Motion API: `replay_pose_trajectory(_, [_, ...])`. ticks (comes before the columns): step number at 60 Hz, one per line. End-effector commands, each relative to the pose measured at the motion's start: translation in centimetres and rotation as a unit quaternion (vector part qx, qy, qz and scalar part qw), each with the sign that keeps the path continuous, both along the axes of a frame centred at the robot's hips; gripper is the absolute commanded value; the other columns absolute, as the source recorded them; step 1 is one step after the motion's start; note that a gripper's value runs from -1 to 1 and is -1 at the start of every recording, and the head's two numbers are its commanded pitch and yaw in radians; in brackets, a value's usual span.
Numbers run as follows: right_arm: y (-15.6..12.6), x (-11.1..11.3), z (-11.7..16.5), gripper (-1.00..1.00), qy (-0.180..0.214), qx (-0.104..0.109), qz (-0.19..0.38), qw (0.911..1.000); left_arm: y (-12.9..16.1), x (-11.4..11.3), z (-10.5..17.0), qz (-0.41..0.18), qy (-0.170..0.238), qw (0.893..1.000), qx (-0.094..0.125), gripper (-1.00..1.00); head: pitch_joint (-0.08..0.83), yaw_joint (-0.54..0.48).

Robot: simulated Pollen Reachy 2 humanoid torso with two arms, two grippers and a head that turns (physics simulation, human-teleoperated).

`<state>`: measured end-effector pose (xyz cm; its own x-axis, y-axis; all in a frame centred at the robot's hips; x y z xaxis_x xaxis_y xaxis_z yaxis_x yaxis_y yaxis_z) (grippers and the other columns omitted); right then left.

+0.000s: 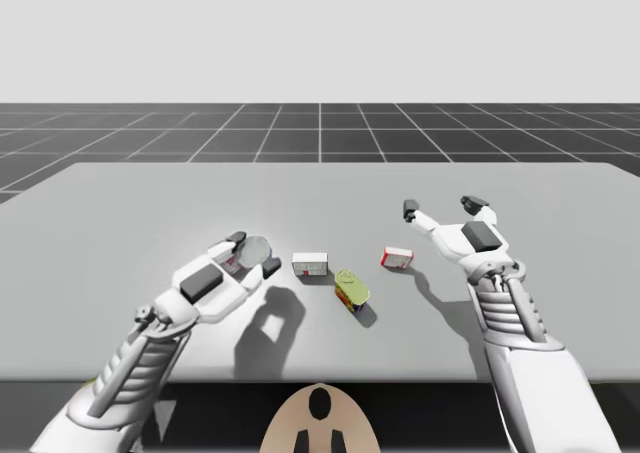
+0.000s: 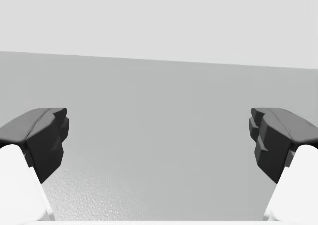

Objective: Pick up the tuna fish can and lift it.

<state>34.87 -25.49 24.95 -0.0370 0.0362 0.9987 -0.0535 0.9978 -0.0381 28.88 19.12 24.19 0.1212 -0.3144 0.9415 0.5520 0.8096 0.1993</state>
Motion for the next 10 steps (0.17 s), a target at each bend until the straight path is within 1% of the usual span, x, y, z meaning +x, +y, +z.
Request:
replay_pose_trajectory(1, [0.0, 0.1, 0.0, -1.00, 0.003, 0.003, -0.003, 1.0000, -0.3, 0.9, 7.0, 0.007, -0.092, 0.996, -0.001, 1.00, 0.263, 0.26])
replay_pose_trajectory(3, [0.0, 0.1, 0.0, -1.00, 0.003, 0.005, -0.005, 1.0000, -0.3, 0.9, 8.0, 0.009, -0.104, 0.995, -0.002, 1.00, 0.261, 0.26])
replay_pose_trajectory(6, [0.1, 0.2, 0.1, -1.00, 0.006, 0.009, -0.011, 0.9999, -0.5, 0.9, 10.3, 0.013, -0.134, 0.991, -0.005, 1.00, 0.257, 0.26])
replay_pose_trajectory(10, [0.2, 0.4, 0.0, -1.00, 0.002, 0.008, -0.022, 0.9997, -0.7, 0.6, 12.9, 0.021, -0.173, 0.985, -0.008, 1.00, 0.253, 0.26])
